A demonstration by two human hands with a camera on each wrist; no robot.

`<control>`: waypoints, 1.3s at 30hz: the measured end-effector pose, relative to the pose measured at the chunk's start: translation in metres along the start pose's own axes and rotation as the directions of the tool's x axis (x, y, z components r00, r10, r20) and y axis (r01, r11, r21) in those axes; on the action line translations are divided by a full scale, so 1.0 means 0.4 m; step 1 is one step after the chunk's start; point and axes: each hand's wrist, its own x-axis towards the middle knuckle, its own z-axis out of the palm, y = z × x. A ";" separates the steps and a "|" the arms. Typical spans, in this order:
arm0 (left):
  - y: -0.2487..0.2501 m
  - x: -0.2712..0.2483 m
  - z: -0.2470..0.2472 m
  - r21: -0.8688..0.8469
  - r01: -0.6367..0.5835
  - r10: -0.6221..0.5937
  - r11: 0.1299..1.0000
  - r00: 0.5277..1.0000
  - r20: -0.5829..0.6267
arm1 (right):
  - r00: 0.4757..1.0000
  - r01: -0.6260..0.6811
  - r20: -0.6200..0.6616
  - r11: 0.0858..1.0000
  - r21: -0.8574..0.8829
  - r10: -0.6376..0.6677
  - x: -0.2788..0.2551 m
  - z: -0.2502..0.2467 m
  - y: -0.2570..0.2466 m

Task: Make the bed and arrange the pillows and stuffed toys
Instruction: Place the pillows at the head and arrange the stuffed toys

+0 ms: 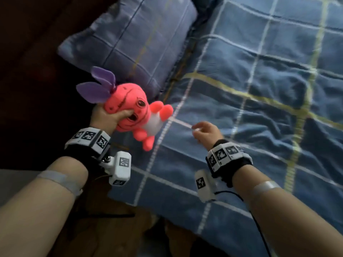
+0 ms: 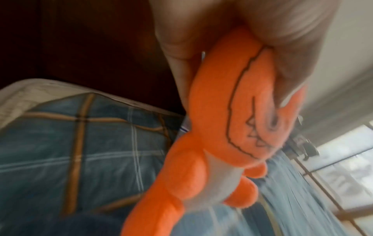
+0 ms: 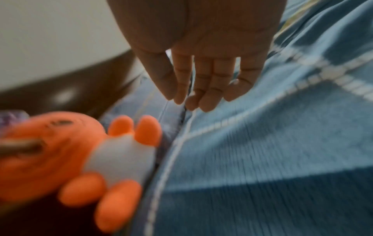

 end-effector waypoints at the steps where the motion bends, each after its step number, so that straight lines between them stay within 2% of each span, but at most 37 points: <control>1: -0.021 0.032 -0.041 -0.051 0.013 -0.015 0.999 0.999 -0.046 | 1.000 -0.026 0.012 0.990 -0.138 0.028 0.023 0.055 0.013; 3: -0.067 0.095 -0.106 -0.109 0.029 -0.039 0.994 0.995 -0.089 | 0.993 -0.086 0.045 0.910 -0.406 0.114 0.055 0.149 0.043; 6: -0.139 0.186 -0.170 -0.111 0.013 -0.025 0.994 0.994 -0.106 | 0.981 -0.149 0.025 0.831 -0.536 0.192 0.072 0.253 0.074; 9: -0.197 0.263 -0.197 -0.106 0.032 -0.044 0.994 0.993 -0.113 | 0.976 -0.217 -0.090 0.805 -0.552 0.201 0.086 0.304 0.101; 12: -0.240 0.320 -0.197 -0.092 0.094 -0.104 0.991 0.988 -0.110 | 0.966 -0.259 -0.145 0.792 -0.553 0.215 0.100 0.312 0.115; 20: -0.285 0.347 -0.189 -0.214 0.158 -0.175 0.964 0.982 -0.065 | 0.954 -0.299 -0.191 0.757 -0.581 0.230 0.109 0.326 0.107; 28: -0.254 0.344 -0.182 -0.217 0.153 -0.163 0.964 0.986 -0.028 | 0.957 -0.284 -0.221 0.767 -0.576 0.189 0.095 0.335 0.114; 35: -0.275 0.349 -0.174 -0.231 0.273 -0.288 0.934 0.957 -0.037 | 0.960 -0.274 -0.209 0.775 -0.569 0.185 0.097 0.331 0.119; 39: -0.285 0.350 -0.189 -0.244 0.341 -0.347 0.908 0.938 0.018 | 0.958 -0.278 -0.220 0.771 -0.573 0.182 0.096 0.333 0.118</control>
